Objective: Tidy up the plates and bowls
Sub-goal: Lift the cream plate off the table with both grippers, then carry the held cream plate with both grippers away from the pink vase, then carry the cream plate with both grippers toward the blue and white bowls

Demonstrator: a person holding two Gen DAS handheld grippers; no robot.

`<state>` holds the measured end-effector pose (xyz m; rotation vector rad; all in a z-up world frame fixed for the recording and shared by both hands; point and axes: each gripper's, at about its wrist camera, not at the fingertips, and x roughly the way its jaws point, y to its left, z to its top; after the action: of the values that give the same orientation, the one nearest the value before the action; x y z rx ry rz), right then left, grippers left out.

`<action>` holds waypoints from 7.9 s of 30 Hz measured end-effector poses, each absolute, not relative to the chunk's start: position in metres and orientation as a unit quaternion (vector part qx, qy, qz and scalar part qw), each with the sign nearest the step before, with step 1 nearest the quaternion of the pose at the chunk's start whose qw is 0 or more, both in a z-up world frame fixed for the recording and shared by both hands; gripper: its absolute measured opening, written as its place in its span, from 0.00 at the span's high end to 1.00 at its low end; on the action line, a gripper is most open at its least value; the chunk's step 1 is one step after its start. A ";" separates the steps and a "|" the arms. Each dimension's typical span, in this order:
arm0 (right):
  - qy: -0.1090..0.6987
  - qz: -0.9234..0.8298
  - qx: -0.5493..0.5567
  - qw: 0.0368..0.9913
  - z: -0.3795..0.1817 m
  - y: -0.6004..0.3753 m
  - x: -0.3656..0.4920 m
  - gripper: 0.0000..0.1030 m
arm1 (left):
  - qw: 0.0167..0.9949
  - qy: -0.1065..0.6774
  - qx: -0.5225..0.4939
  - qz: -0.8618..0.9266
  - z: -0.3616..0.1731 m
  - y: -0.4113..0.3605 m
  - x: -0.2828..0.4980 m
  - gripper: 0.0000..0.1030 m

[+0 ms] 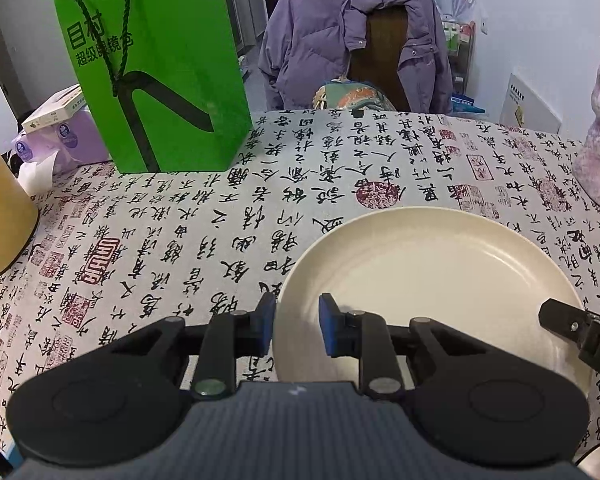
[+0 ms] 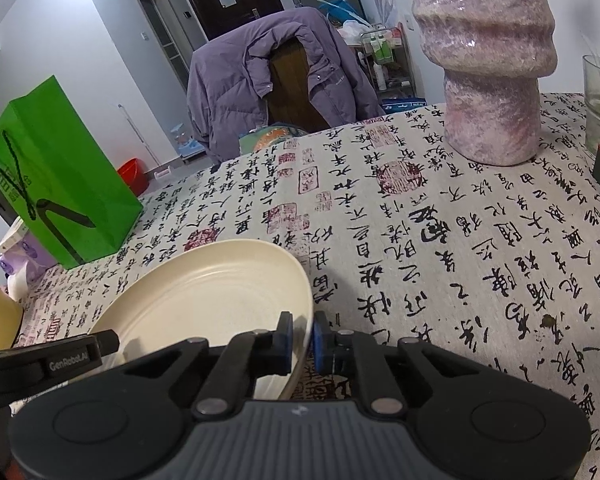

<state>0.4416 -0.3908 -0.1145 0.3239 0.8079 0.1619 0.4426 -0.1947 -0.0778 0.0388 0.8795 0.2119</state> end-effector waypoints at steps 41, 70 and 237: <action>0.306 0.125 0.177 0.927 -0.062 -0.382 0.402 0.91 | 0.925 0.364 0.023 0.104 -0.023 -0.173 0.395 0.84; 0.250 0.123 0.136 0.951 -0.011 -0.344 0.330 0.90 | 0.936 0.339 -0.003 0.096 0.016 -0.138 0.335 0.84; 0.256 0.128 0.113 0.952 -0.063 -0.309 0.018 0.89 | 0.960 0.260 -0.105 -0.011 -0.025 -0.057 0.015 0.84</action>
<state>0.0184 -0.3090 -0.0633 0.2299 0.5202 0.2595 0.0148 -0.0573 -0.0252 -0.2125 0.5273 -0.0230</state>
